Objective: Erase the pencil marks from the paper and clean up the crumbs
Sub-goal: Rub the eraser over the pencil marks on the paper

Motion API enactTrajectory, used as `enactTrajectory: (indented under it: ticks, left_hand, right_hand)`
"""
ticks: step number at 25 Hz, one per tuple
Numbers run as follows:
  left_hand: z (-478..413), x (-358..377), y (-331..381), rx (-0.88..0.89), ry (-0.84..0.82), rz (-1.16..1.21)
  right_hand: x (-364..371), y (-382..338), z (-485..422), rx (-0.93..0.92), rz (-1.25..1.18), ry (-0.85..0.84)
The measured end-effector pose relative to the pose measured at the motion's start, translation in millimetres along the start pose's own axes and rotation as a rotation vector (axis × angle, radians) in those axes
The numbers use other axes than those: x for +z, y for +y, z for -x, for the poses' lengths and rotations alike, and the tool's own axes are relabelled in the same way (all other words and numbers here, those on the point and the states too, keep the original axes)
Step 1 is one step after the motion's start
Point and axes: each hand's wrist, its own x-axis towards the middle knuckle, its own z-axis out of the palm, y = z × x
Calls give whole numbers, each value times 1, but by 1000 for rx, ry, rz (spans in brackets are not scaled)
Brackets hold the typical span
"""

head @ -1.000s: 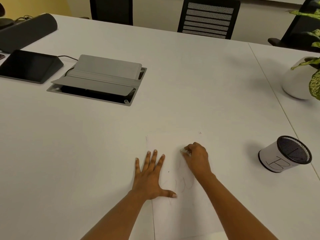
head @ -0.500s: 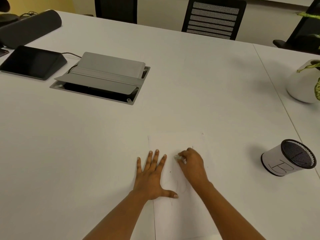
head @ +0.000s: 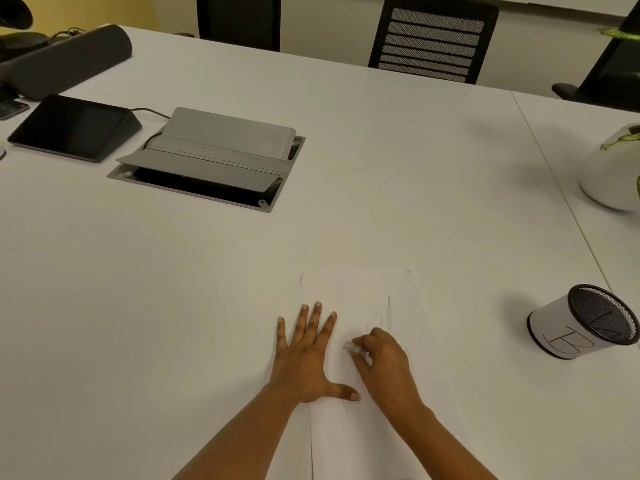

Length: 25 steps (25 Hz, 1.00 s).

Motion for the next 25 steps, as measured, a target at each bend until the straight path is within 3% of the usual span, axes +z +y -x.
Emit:
enactTrajectory:
  ticks: [7, 16, 25]
  left_hand:
    - [1, -2, 0, 7, -15, -6]
    - [1, 0, -1, 11, -8, -7]
    - [0, 0, -1, 17, -9, -11]
  right_hand:
    - [-16, 13, -37, 156, 54, 99]
    - [-6, 8, 6, 39, 30, 28]
    - [-12, 10, -29, 179, 46, 127]
